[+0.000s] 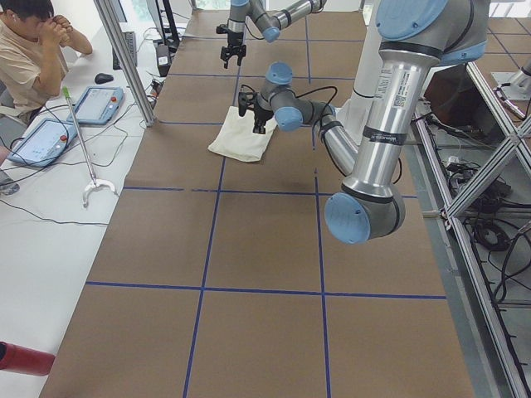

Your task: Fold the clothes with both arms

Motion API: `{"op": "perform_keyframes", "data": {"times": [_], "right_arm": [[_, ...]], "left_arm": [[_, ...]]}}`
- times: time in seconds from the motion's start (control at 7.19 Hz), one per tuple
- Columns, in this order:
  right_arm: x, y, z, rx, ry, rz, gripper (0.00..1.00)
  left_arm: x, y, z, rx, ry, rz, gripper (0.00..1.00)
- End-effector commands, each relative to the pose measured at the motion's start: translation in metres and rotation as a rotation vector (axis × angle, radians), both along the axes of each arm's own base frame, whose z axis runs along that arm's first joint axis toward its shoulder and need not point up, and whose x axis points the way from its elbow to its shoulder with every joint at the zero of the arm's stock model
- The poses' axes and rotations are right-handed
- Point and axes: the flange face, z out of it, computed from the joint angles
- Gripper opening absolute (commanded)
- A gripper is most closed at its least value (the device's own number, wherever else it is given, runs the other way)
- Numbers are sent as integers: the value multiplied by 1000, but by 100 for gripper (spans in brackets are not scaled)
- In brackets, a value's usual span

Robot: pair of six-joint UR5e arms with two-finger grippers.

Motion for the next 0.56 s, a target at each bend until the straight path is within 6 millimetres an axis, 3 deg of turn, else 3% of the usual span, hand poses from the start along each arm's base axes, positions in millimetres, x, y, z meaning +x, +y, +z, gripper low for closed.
{"op": "perform_keyframes", "data": {"times": [0.0, 0.14, 0.28, 0.42], "right_arm": [[117, 10, 79, 169, 112, -130, 100], [185, 8, 104, 230, 129, -204, 100], [235, 5, 118, 274, 177, -275, 100], [276, 7, 132, 298, 220, -341, 100]], "left_arm": [[-125, -37, 64, 171, -153, 94, 0], [-180, -60, 105, 212, -215, 129, 0], [-231, -84, 157, 238, -270, 179, 10], [-278, -103, 208, 260, -337, 212, 29]]}}
